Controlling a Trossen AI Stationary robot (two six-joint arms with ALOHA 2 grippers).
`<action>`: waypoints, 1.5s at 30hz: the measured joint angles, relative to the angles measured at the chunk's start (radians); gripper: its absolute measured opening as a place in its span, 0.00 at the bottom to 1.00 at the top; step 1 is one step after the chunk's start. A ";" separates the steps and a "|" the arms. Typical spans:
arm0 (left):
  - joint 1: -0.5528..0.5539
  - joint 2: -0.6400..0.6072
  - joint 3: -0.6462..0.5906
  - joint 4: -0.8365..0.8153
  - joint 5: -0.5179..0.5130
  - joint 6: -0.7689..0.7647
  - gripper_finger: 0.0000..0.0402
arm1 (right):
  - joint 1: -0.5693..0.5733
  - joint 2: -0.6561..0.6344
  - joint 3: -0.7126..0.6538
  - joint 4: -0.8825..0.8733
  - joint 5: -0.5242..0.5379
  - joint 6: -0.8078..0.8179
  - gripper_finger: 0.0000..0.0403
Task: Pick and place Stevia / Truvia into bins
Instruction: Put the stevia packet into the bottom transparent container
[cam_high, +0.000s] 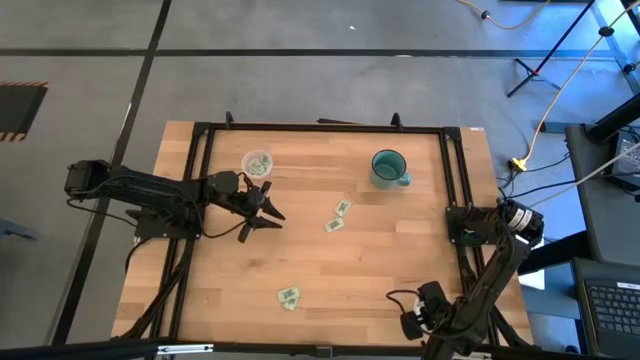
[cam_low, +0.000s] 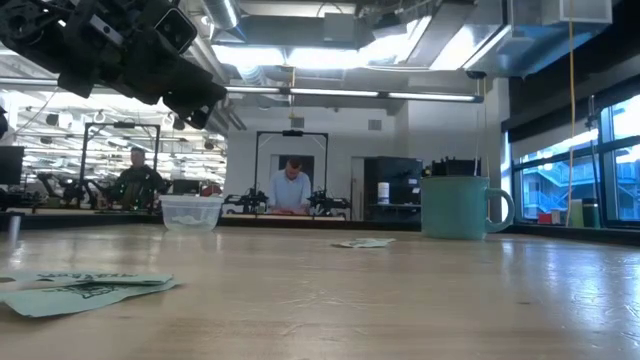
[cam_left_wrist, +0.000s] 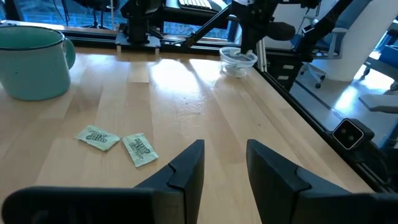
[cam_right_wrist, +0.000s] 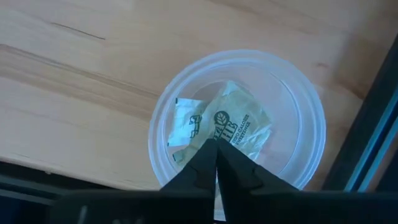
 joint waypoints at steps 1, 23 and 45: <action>0.000 0.000 0.000 0.000 0.000 0.000 0.28 | 0.000 0.000 0.000 -0.001 -0.003 0.000 0.05; 0.000 0.000 0.000 -0.001 0.000 0.000 0.28 | -0.174 -0.074 0.168 -0.354 0.204 -0.332 0.29; 0.000 0.000 0.000 -0.032 0.000 0.001 0.28 | -0.863 -0.072 0.043 0.372 0.169 -1.829 0.29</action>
